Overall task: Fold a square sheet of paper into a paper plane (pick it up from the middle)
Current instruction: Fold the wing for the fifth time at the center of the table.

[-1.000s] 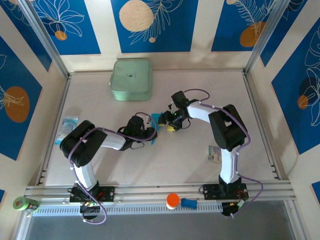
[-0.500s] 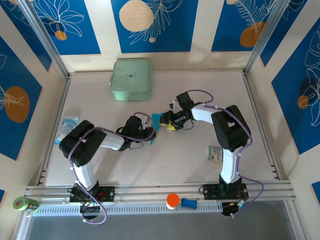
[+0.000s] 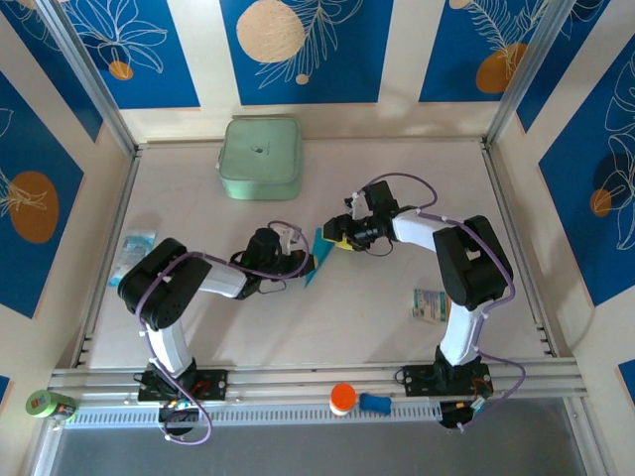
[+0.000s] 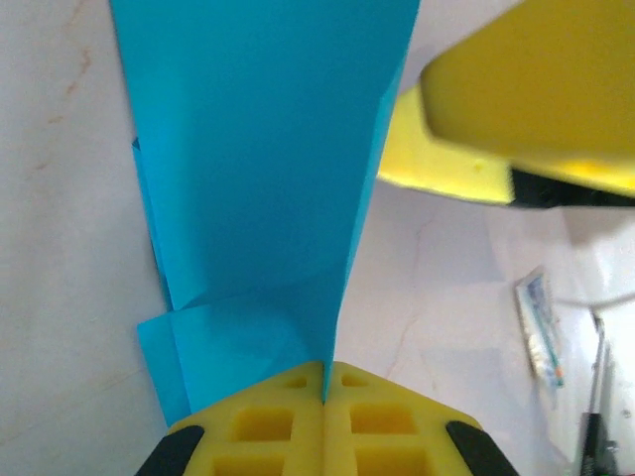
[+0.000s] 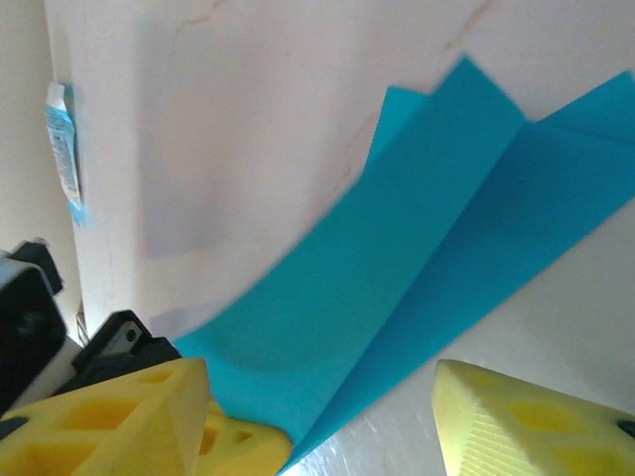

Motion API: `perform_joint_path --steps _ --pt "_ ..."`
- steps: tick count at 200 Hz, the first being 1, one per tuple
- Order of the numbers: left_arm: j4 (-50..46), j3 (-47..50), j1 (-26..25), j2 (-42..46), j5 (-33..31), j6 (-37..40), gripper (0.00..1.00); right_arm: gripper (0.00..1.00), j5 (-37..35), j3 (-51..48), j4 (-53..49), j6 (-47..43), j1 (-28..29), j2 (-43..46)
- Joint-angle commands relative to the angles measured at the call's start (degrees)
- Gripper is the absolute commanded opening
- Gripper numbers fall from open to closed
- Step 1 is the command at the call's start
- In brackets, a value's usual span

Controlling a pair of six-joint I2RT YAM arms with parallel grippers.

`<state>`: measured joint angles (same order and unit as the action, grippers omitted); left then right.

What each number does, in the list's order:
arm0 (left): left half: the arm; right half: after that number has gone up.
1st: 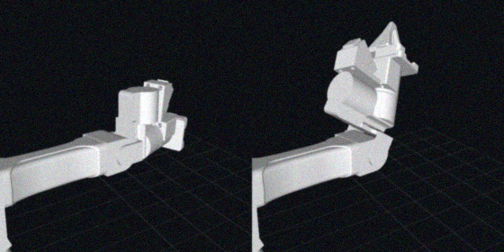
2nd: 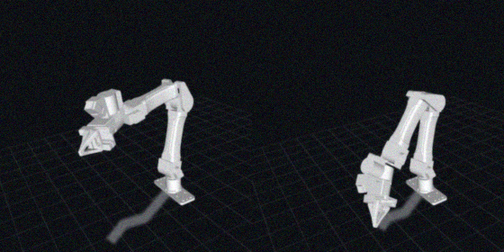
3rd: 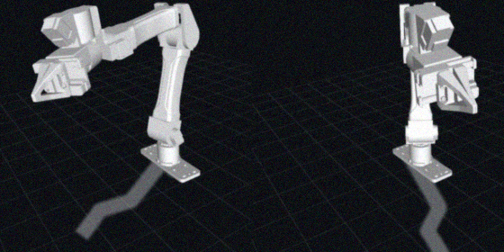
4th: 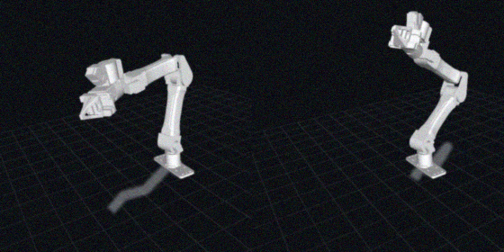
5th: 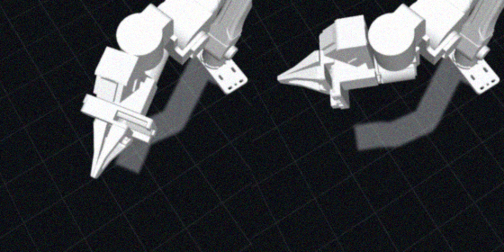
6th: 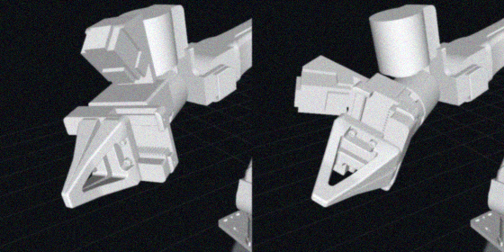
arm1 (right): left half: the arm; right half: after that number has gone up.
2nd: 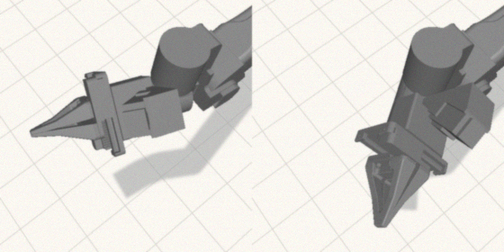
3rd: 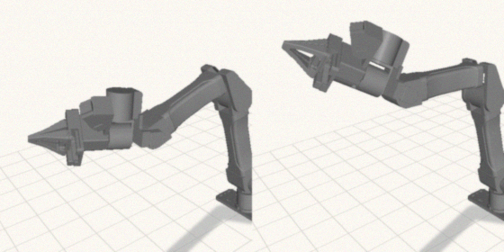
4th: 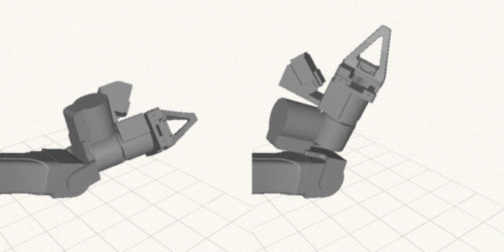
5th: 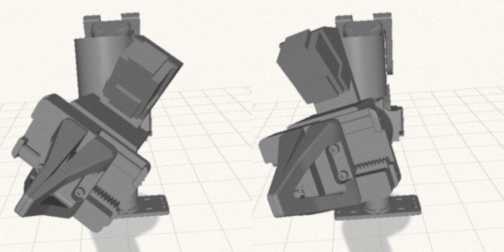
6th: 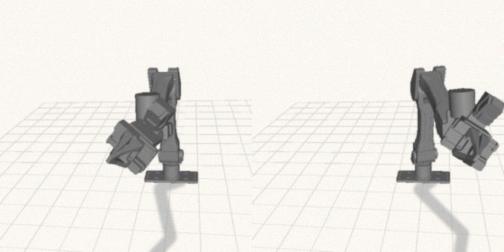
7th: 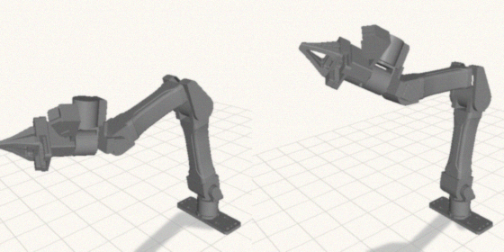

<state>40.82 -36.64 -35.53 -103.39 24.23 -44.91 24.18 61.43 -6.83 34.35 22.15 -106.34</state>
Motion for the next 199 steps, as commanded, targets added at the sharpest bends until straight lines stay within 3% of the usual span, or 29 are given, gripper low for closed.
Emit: perform_joint_path --steps 1,111,161,199 --pt "4.9 0.2 0.9 -2.4 2.7 -4.7 0.0 0.63 0.1 -0.5 0.2 -1.8 0.1 -0.6" --pt "7.8 1.7 0.9 -5.3 1.9 -13.4 0.0 0.65 -4.7 4.2 -6.4 -4.3 2.5 -6.6" --pt "7.3 1.5 1.0 -5.4 2.3 -13.6 0.01 0.64 -13.3 9.2 -15.1 -3.7 4.8 -9.9" --pt "7.4 1.9 1.1 -4.9 2.2 -13.5 0.08 0.62 -19.0 13.0 -22.1 -1.8 6.2 -12.9"
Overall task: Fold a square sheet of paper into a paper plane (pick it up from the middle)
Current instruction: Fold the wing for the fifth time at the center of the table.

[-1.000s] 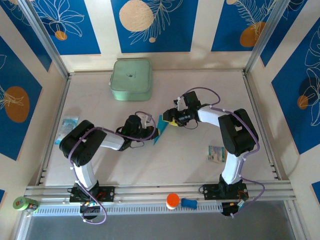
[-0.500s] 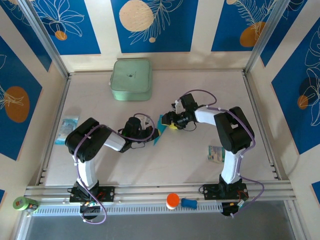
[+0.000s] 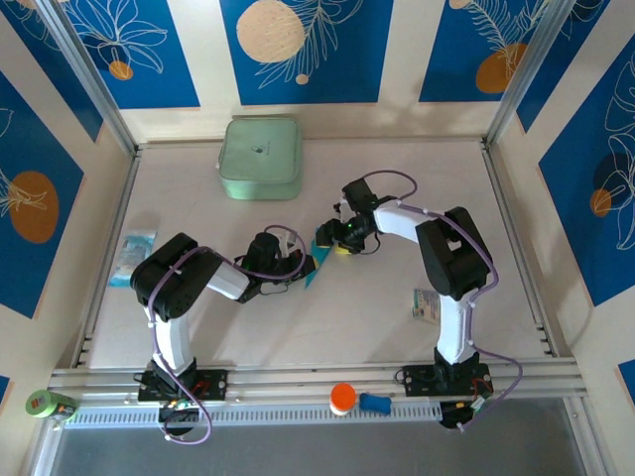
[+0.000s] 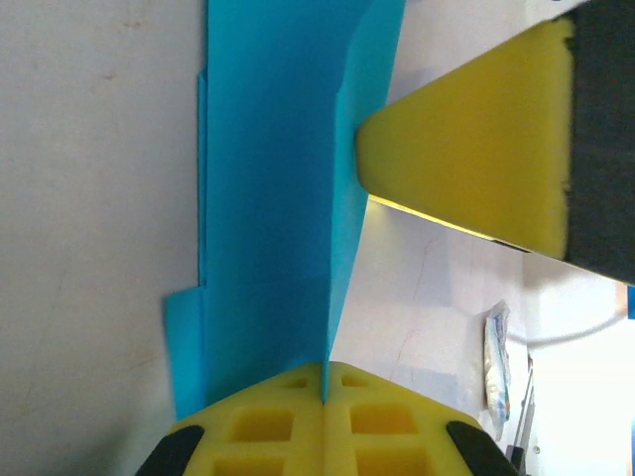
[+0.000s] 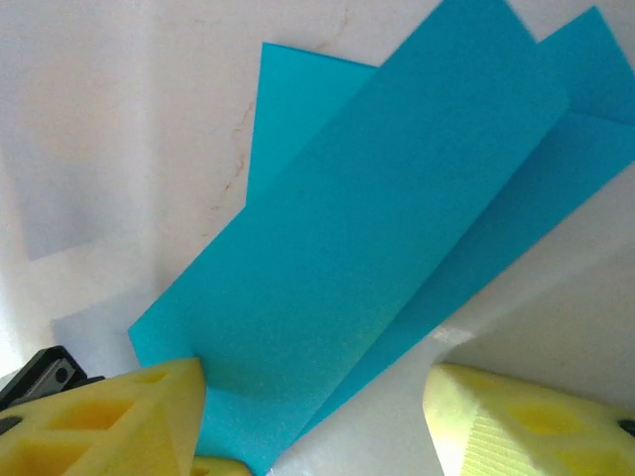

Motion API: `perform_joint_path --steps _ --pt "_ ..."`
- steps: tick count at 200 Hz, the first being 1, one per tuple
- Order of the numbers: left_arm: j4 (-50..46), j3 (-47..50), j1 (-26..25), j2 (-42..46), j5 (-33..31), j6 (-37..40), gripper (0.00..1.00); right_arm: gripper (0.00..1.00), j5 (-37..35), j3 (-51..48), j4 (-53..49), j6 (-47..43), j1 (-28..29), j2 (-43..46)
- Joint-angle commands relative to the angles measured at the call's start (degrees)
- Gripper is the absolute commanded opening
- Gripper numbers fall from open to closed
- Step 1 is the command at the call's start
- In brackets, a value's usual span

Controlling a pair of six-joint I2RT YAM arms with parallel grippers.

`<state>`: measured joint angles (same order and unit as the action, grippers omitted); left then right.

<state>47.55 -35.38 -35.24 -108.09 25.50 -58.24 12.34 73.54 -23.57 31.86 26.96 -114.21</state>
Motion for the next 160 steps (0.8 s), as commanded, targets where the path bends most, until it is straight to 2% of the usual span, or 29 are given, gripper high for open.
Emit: perform_joint_path --steps 1,60,160 --pt "0.6 0.7 0.8 -0.1 1.0 -0.2 0.08 0.62 -7.3 1.0 -5.4 0.8 1.4 -5.1" --pt "-1.0 2.2 0.8 2.6 -0.3 0.4 0.18 0.62 -10.3 4.2 -10.0 2.5 2.3 -7.8" --pt "-9.8 2.9 0.8 8.7 -2.3 5.8 0.23 0.62 -11.2 6.9 -13.2 2.7 2.7 -9.9"
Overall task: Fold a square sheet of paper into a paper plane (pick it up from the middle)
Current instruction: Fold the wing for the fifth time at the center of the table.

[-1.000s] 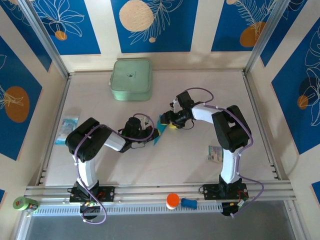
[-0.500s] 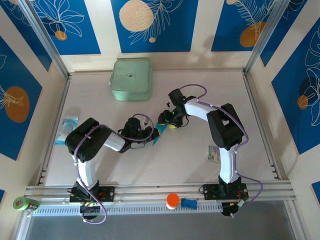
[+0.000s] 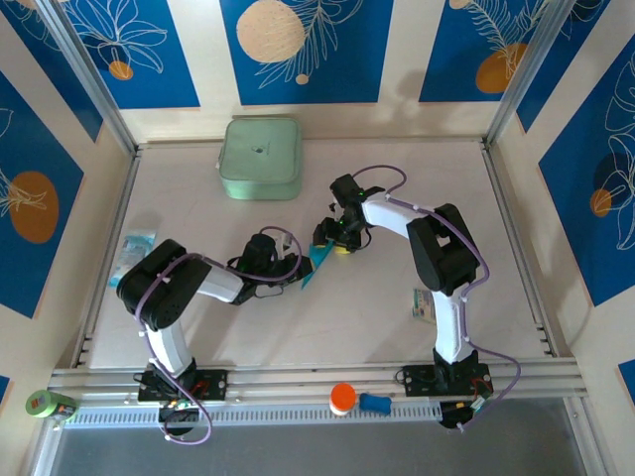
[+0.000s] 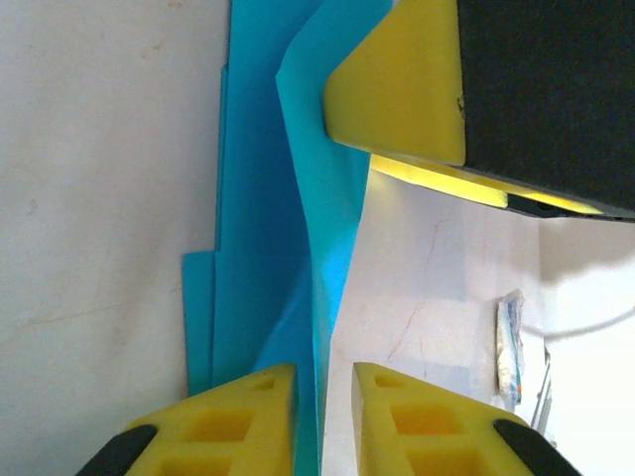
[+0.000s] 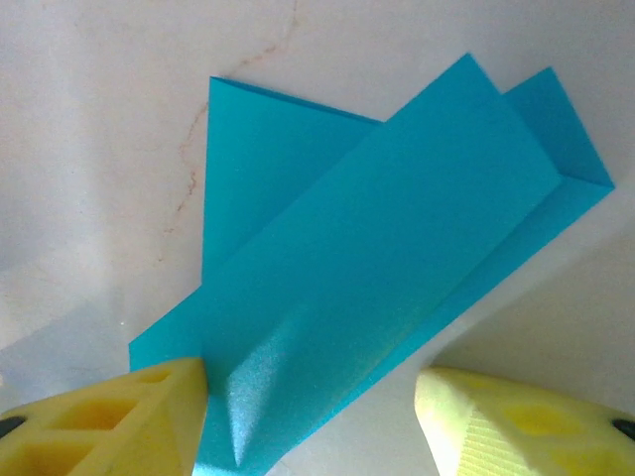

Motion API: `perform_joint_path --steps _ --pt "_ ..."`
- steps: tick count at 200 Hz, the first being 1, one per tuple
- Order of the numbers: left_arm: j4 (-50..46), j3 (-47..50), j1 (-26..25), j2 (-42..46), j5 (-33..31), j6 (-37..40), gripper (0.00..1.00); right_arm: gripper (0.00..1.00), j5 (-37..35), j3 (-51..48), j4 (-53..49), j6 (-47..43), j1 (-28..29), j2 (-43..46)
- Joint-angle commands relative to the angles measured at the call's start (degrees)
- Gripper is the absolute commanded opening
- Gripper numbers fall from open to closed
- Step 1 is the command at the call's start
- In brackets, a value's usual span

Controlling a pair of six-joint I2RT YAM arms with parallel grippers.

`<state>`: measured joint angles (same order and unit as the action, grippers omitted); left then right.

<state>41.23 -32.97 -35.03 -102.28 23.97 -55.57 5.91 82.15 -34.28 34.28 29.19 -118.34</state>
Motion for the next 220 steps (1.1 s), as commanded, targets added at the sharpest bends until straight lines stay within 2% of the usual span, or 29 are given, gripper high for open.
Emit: perform_joint_path --steps 1,57,113,220 --pt "-3.6 0.6 0.6 3.0 -0.8 3.2 0.23 0.62 -4.8 -1.7 -2.5 0.3 0.6 -5.7" --pt "-9.6 -0.1 -0.3 5.5 -1.8 8.6 0.28 0.61 -4.8 -0.2 -3.6 0.4 0.7 -6.7" --pt "-17.4 -3.7 -2.2 5.3 -3.1 13.2 0.28 0.6 -4.9 0.0 -3.9 0.6 0.7 -7.1" --pt "-25.6 -7.5 -4.3 4.6 -6.3 18.5 0.28 0.6 -5.3 0.9 -5.5 1.1 0.6 -8.4"
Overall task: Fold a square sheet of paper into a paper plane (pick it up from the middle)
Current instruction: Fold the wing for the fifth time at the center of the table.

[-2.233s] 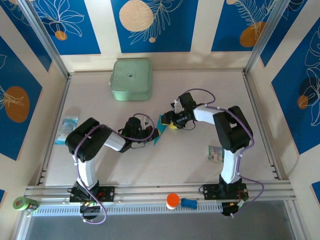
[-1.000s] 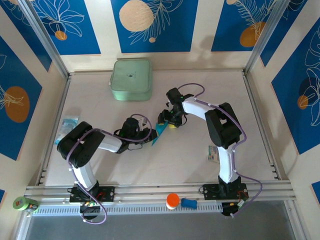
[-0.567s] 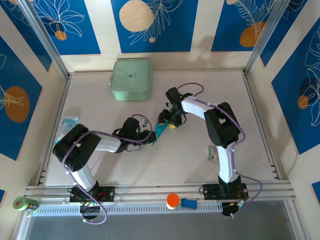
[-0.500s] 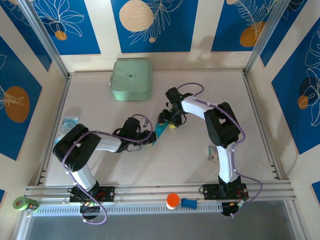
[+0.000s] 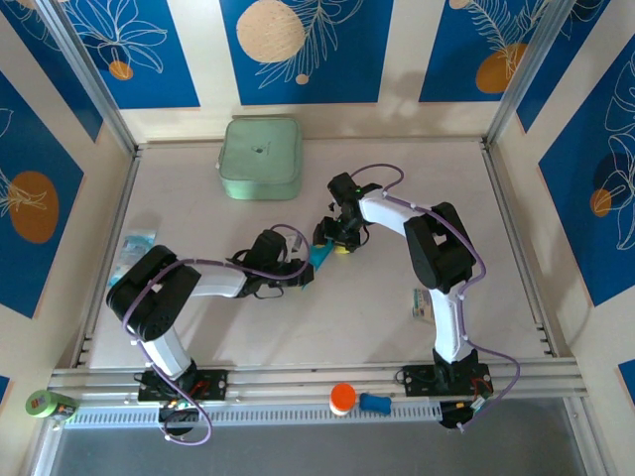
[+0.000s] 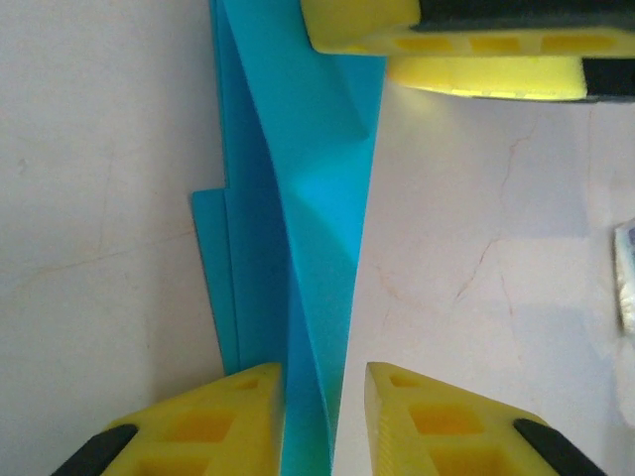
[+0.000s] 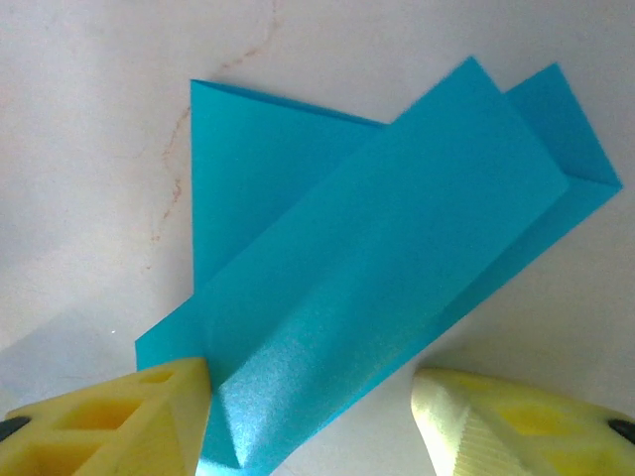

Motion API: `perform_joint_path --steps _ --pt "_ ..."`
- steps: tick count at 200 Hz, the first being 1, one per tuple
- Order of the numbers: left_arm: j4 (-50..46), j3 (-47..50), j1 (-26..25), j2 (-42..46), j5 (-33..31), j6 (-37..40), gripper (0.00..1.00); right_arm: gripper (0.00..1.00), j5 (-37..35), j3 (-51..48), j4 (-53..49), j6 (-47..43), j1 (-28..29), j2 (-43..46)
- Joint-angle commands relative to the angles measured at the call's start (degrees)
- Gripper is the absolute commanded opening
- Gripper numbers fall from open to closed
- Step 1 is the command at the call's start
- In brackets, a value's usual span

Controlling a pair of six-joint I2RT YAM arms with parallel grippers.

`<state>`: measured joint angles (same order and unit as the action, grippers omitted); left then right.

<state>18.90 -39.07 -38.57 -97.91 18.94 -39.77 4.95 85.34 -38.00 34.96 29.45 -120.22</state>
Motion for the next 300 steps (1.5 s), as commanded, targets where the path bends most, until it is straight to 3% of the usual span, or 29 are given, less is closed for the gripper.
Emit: perform_joint_path --steps 1,78,131,189,300 --pt "-3.2 -1.4 -0.7 0.1 -1.3 2.7 0.28 0.6 -4.3 -2.3 -1.9 0.4 0.4 -6.5" --pt "-2.7 -0.8 -0.5 -0.1 -0.4 2.9 0.18 0.59 -4.1 -2.6 -2.0 0.3 0.1 -7.2" --pt "1.3 0.3 1.1 -1.1 3.9 -0.9 0.13 0.59 -3.1 -2.9 -1.7 0.0 -0.3 -7.2" --pt "5.7 1.3 3.6 -2.4 8.9 -6.8 0.06 0.61 0.1 -4.6 1.0 -1.7 -0.9 -5.7" --pt "7.8 1.8 5.6 -4.7 12.3 -12.7 0.0 0.66 9.3 -11.7 10.6 -5.7 -2.3 1.3"
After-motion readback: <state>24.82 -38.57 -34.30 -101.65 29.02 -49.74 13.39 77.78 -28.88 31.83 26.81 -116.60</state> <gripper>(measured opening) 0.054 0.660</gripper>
